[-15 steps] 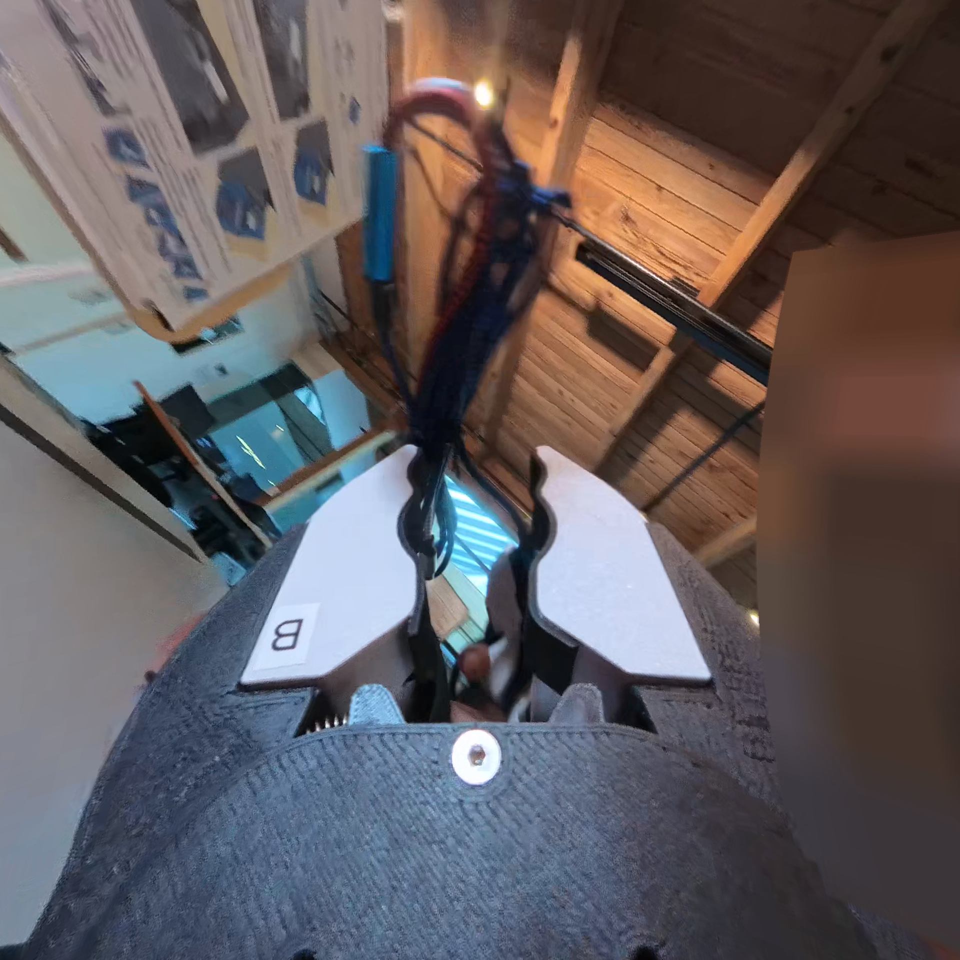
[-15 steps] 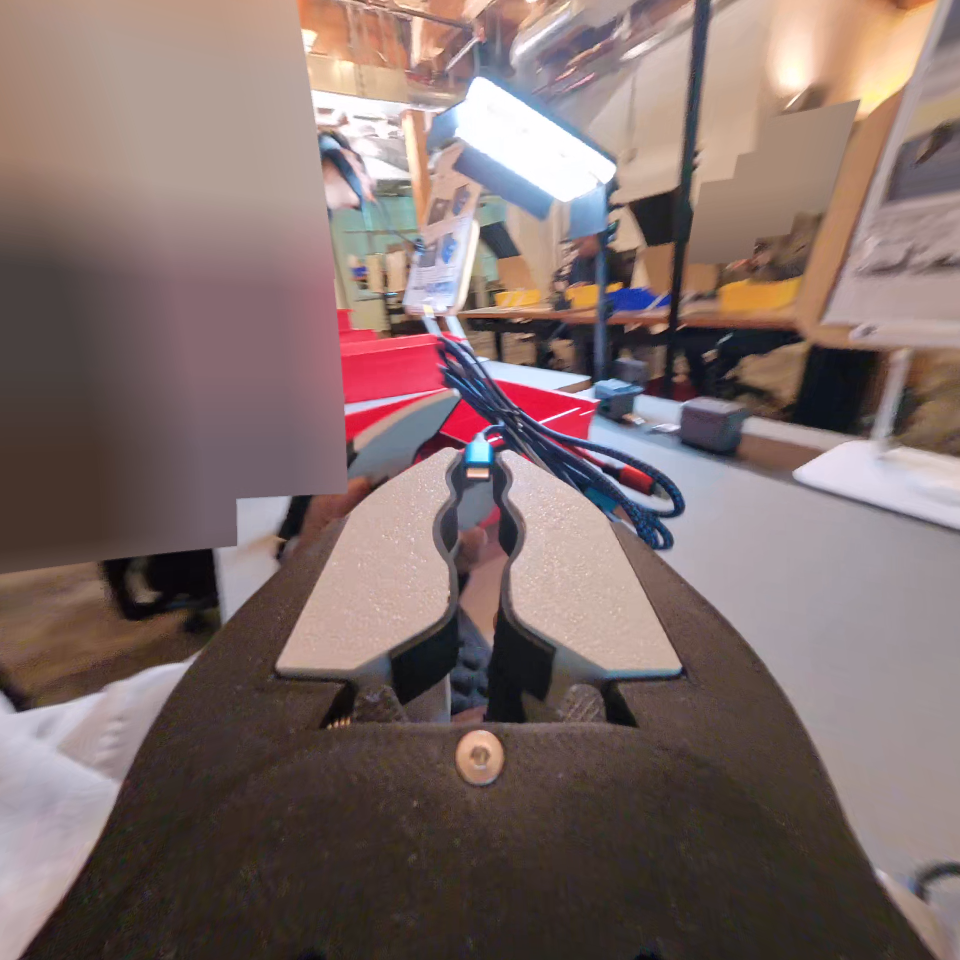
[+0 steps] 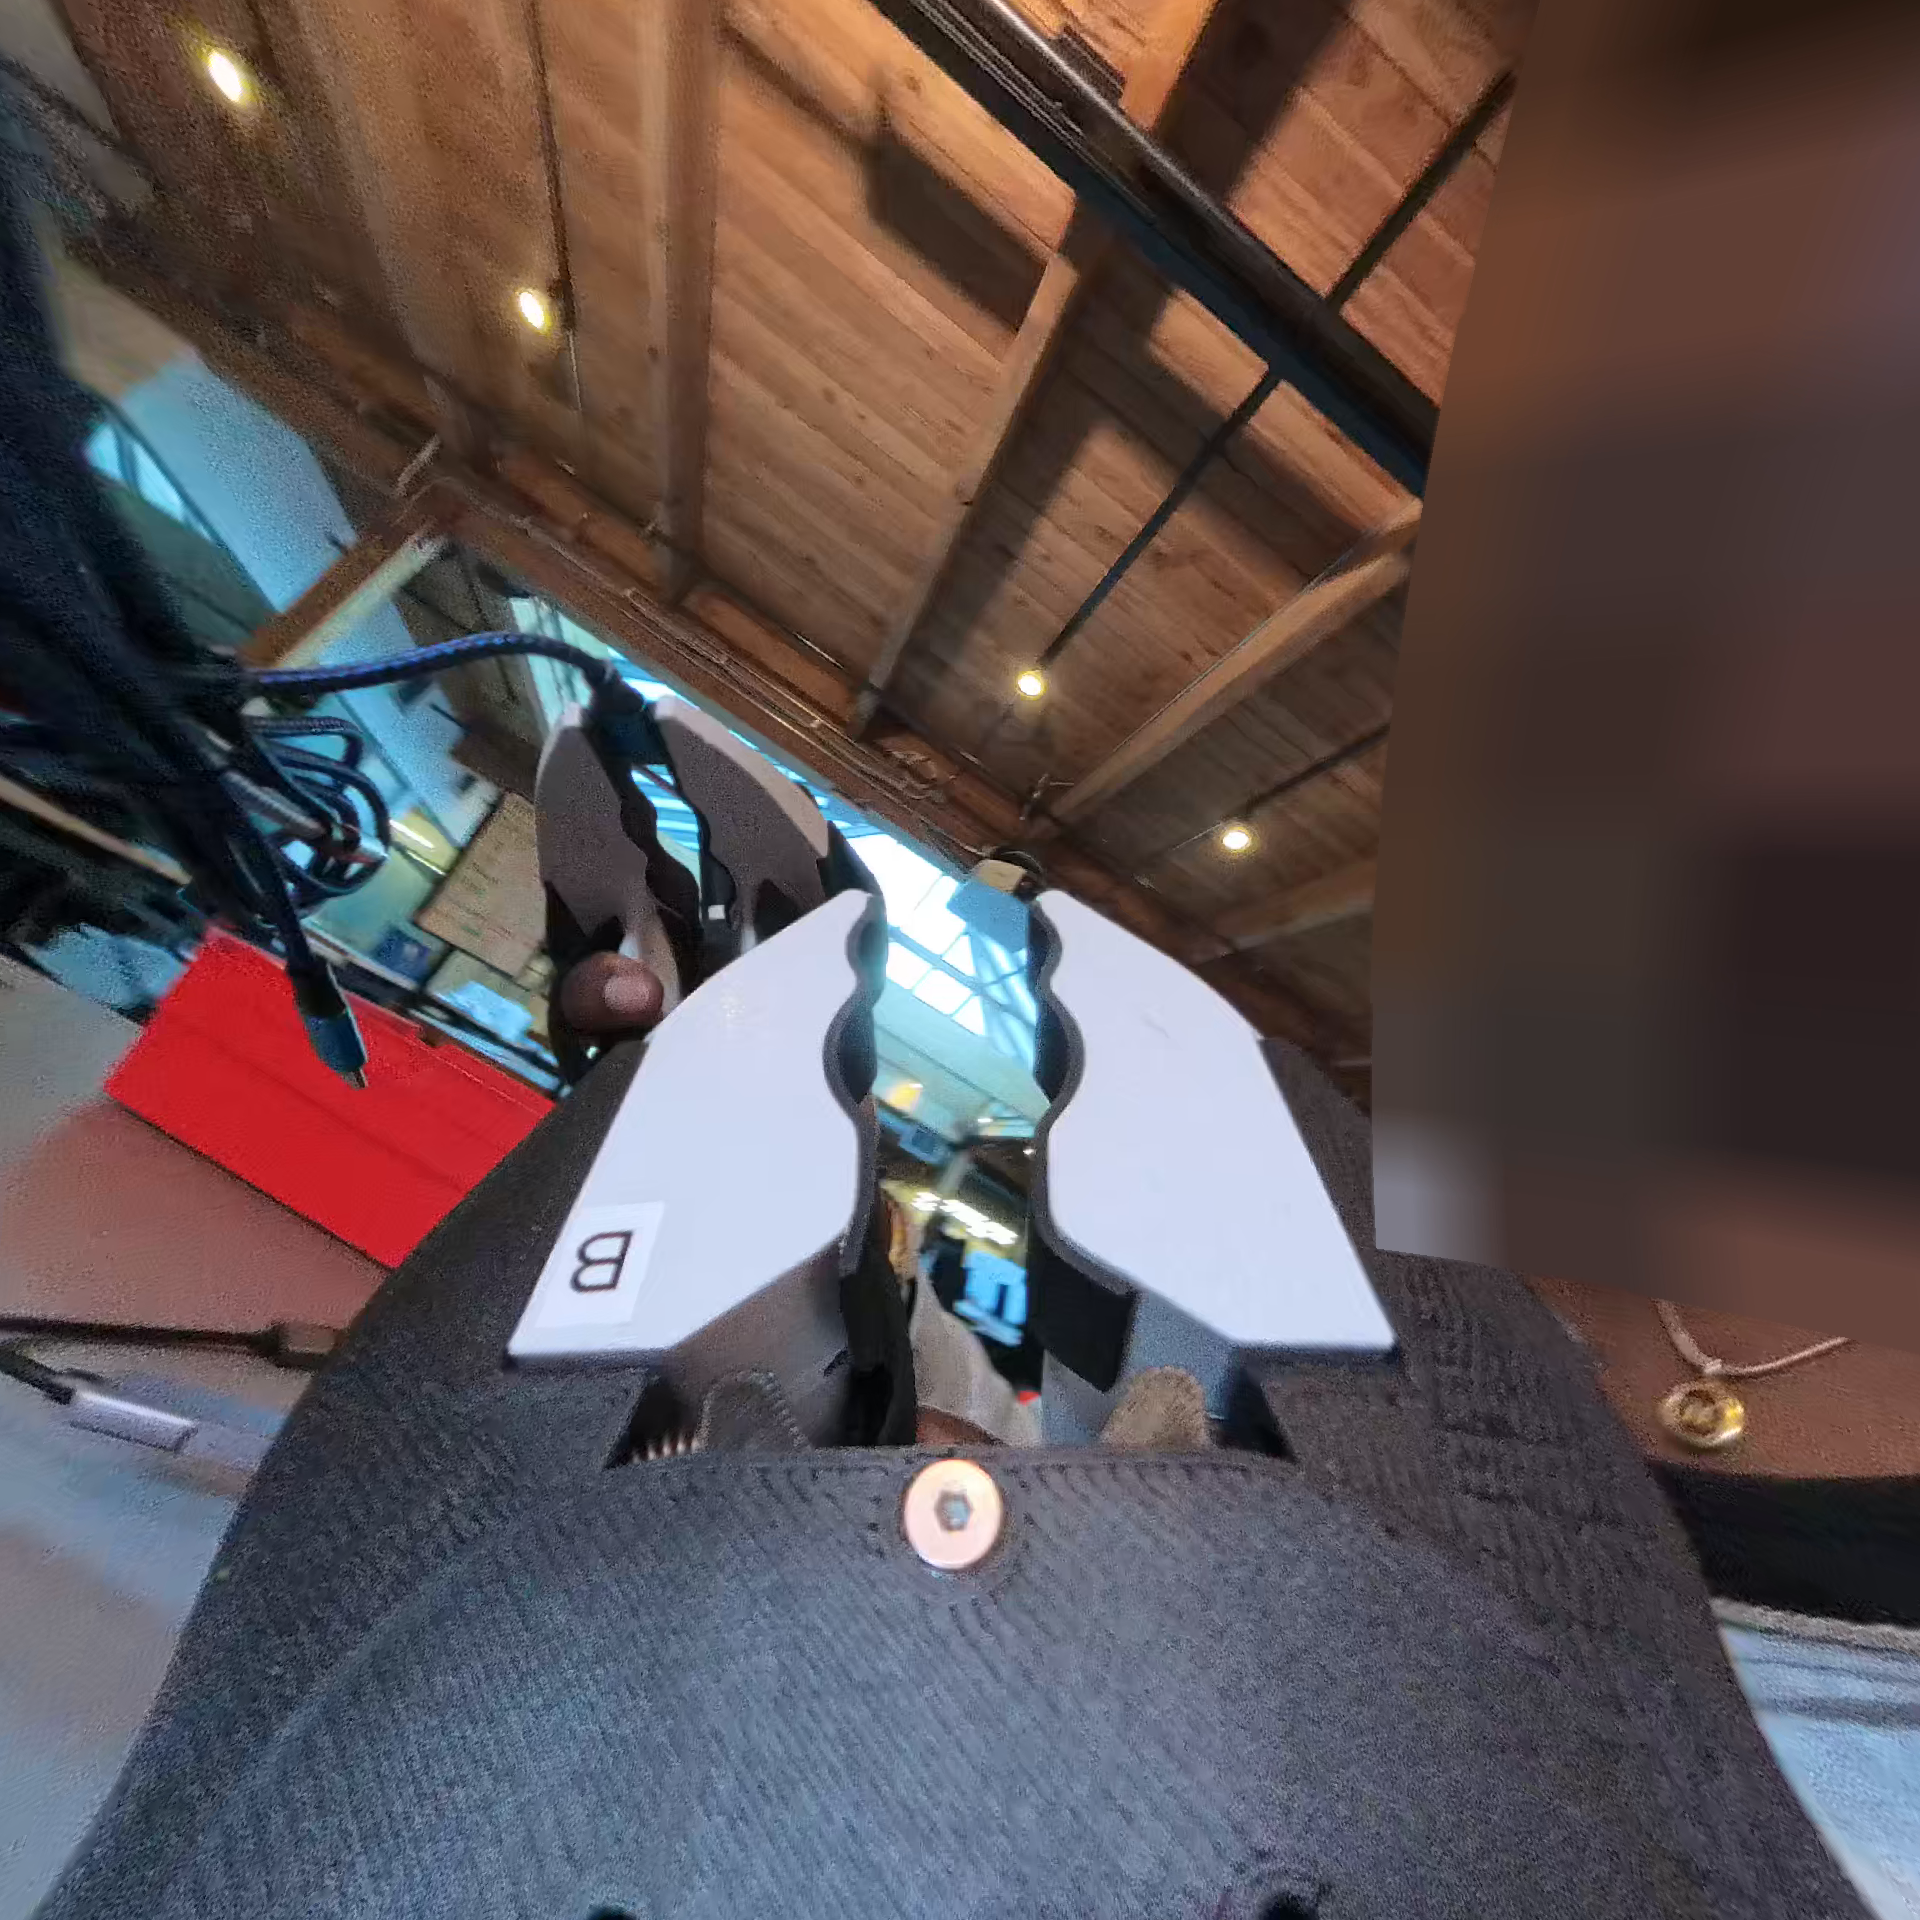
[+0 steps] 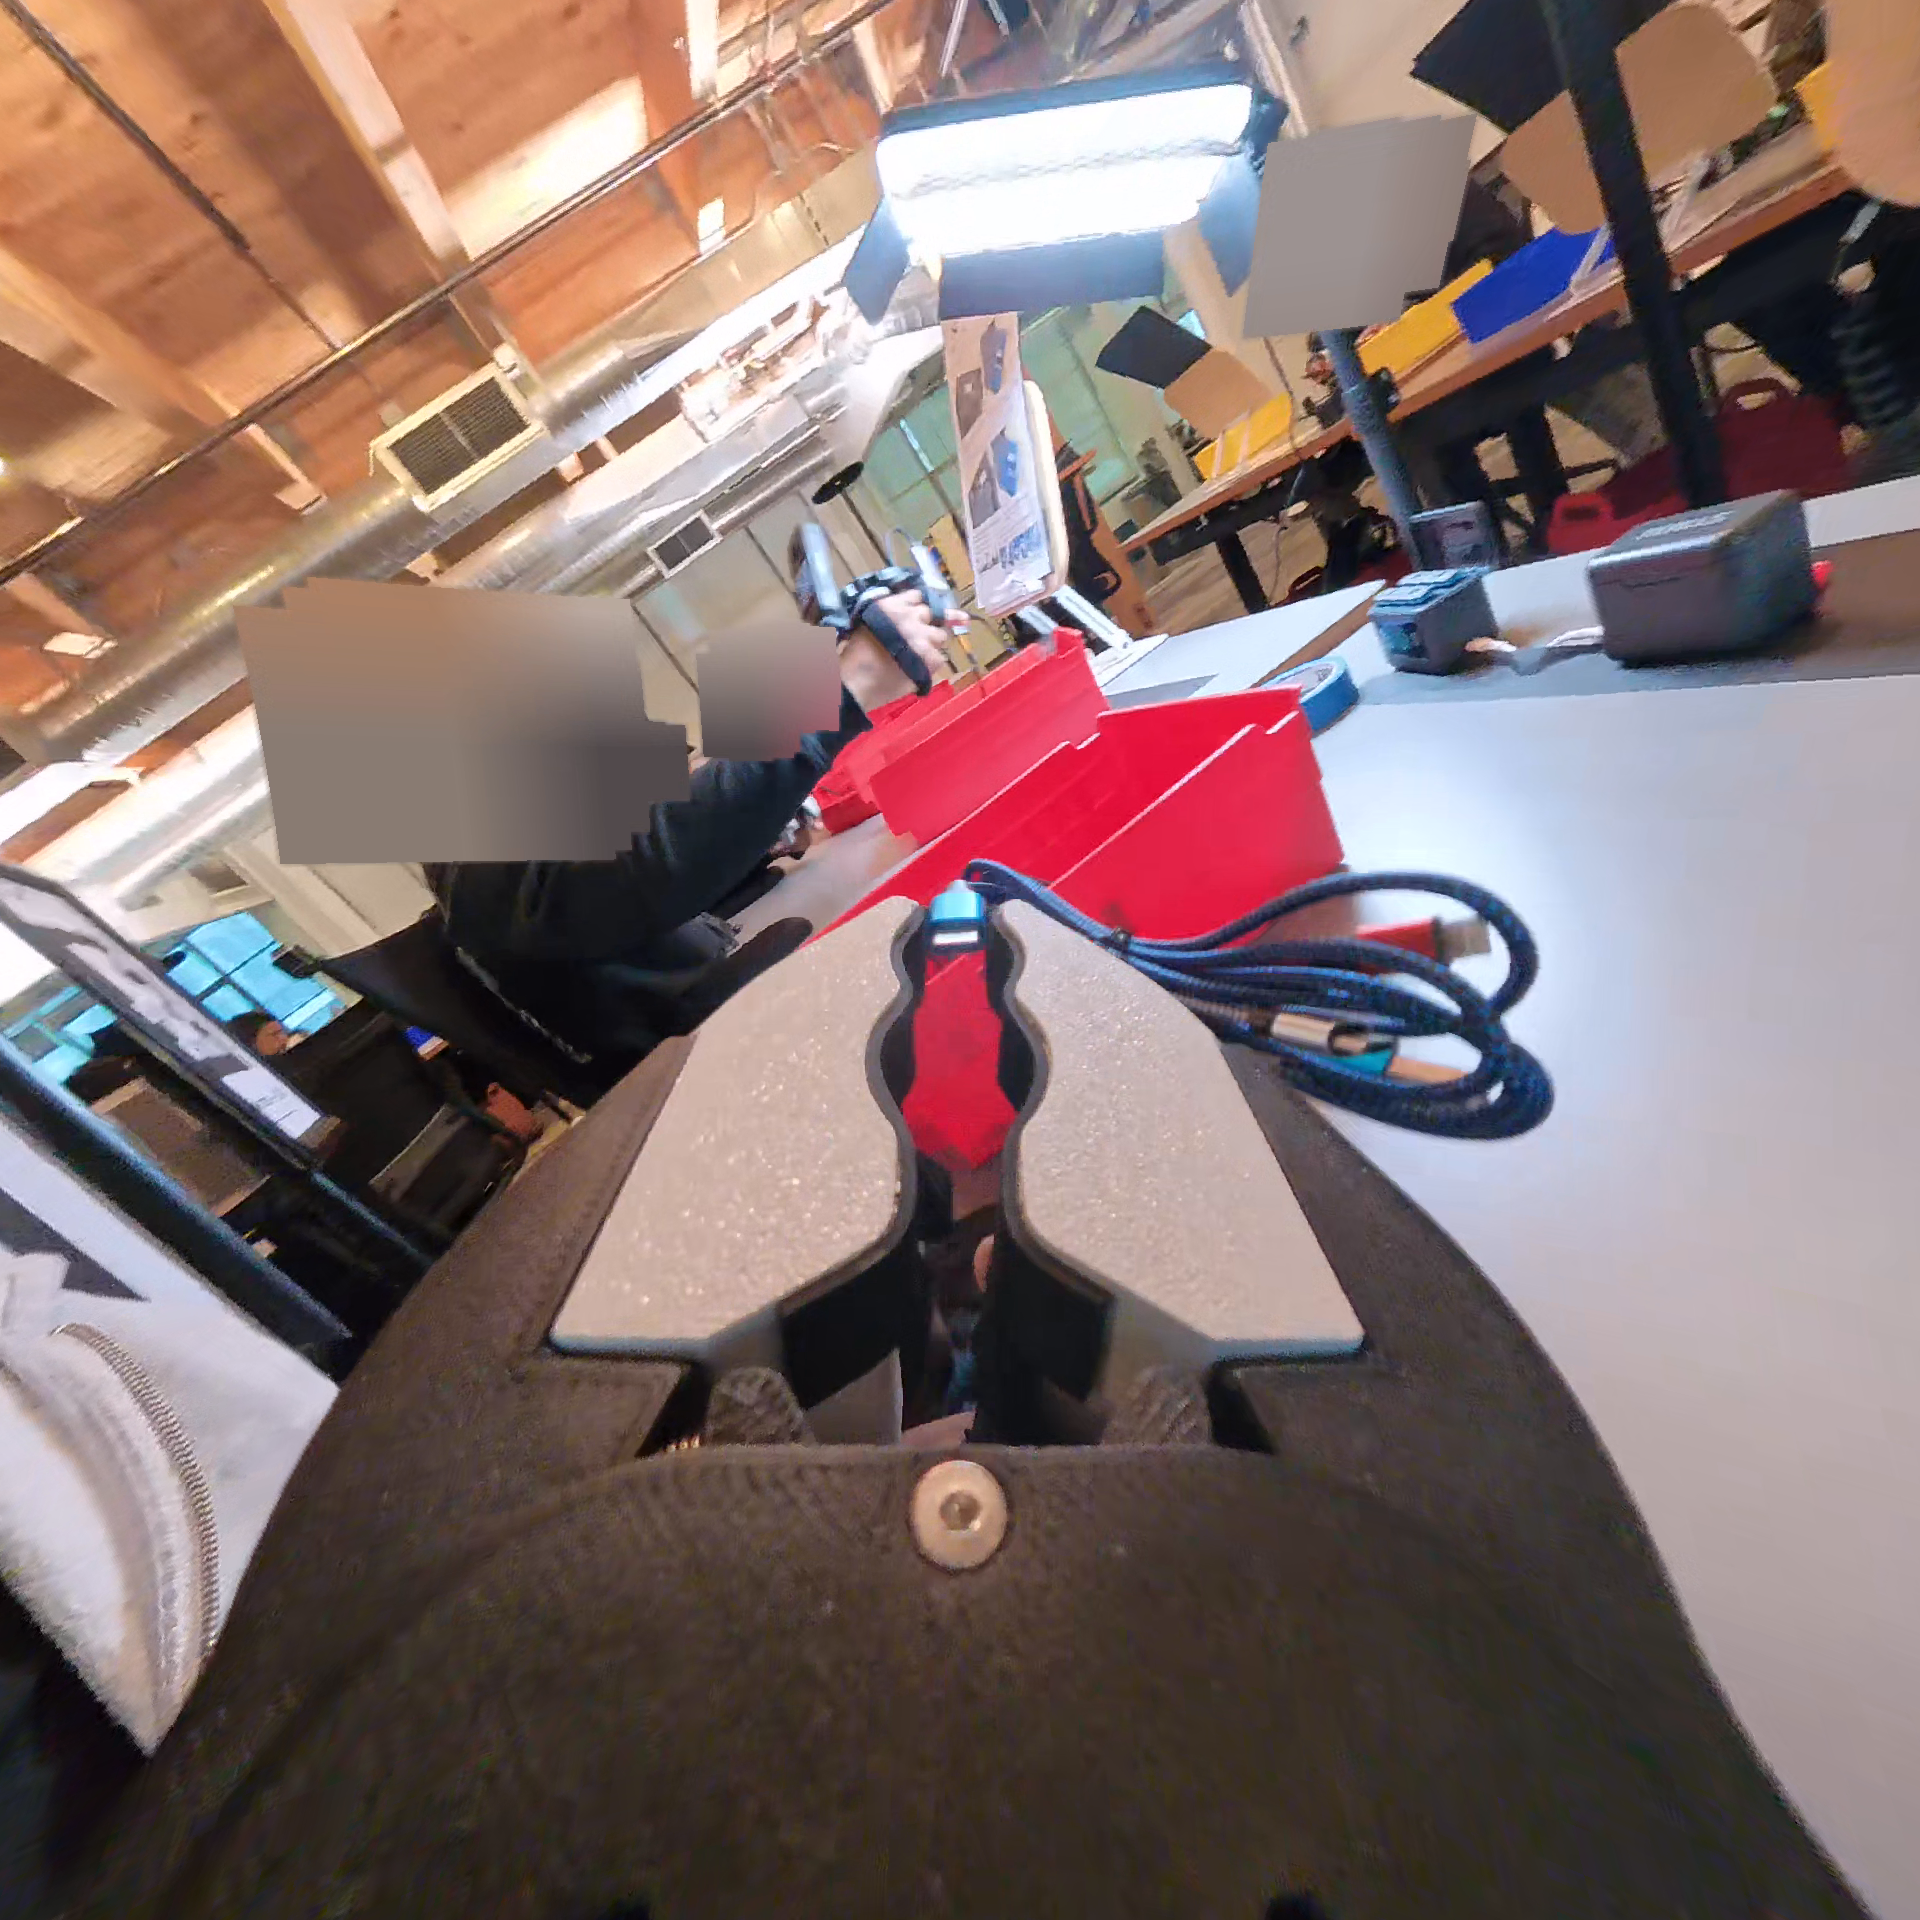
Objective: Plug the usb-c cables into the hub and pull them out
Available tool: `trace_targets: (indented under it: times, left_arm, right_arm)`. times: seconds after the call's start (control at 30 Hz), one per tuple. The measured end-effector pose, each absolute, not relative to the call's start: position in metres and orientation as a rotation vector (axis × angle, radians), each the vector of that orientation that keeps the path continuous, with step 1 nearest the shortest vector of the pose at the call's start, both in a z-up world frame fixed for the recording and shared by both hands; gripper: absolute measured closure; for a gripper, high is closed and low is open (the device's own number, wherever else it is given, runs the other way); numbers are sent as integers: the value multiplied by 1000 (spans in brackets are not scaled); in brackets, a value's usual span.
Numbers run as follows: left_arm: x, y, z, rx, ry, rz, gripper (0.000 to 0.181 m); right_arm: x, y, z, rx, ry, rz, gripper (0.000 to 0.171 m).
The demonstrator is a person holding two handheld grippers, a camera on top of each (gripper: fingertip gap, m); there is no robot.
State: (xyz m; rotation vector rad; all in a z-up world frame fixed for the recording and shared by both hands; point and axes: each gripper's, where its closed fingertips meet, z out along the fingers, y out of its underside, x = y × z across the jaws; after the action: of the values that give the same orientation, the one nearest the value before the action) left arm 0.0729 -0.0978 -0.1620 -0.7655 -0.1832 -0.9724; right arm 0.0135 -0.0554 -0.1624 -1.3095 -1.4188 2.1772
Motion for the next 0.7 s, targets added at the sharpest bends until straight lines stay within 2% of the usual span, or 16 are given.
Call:
trace_targets:
  times: [0.13, 0.23, 0.37, 0.47, 0.7]
  left_arm:
    - [54, -95, -167, -775, -286, -744, 144]
    - [65, -115, -151, -676, -159, -743, 143]
    - [82, -117, -145, -720, -50, -518, 142]
    - [89, -115, -147, -782, 19, -398, 155]
    - [106, -108, -154, -880, 117, -428, 160]
  right_arm:
    - [33, -90, -151, -1126, -1607, 2272, 161]
    - [55, -112, -151, -1028, -1844, 2279, 162]
    - [77, -124, -150, -940, -2016, 2249, 161]
    - [88, -123, -150, -905, -2082, 2239, 161]
    - [100, -117, -163, -888, -2196, 2105, 161]
